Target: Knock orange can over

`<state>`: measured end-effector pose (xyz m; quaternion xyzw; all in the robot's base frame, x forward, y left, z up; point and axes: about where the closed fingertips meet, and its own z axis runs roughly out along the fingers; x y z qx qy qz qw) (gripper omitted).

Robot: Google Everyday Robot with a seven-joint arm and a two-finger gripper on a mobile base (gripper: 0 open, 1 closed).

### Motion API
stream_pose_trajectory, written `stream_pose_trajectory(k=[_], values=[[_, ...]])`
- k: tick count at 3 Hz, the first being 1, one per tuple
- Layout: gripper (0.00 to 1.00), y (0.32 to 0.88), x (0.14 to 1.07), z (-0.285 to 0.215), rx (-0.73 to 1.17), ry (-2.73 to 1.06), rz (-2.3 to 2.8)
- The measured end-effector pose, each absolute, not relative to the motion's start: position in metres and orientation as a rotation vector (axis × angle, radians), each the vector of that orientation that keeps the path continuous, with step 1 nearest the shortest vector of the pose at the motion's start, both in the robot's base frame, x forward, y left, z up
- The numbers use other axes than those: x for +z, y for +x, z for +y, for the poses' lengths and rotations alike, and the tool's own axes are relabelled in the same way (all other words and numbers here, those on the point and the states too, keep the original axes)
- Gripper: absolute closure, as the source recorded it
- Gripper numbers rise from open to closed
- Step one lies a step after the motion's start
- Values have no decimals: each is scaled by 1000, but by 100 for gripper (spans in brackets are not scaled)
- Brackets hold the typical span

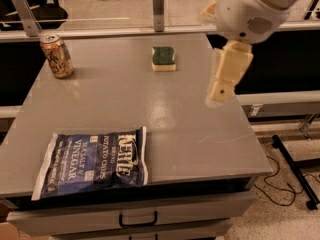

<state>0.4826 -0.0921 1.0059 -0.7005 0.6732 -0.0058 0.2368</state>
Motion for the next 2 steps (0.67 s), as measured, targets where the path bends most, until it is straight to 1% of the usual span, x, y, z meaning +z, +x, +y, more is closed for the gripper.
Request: stream_pose_trajectory(k=[1,2], values=[[0,490,1034,5,41,-2030,1597],[0,490,1034,5,41,-2030,1597]])
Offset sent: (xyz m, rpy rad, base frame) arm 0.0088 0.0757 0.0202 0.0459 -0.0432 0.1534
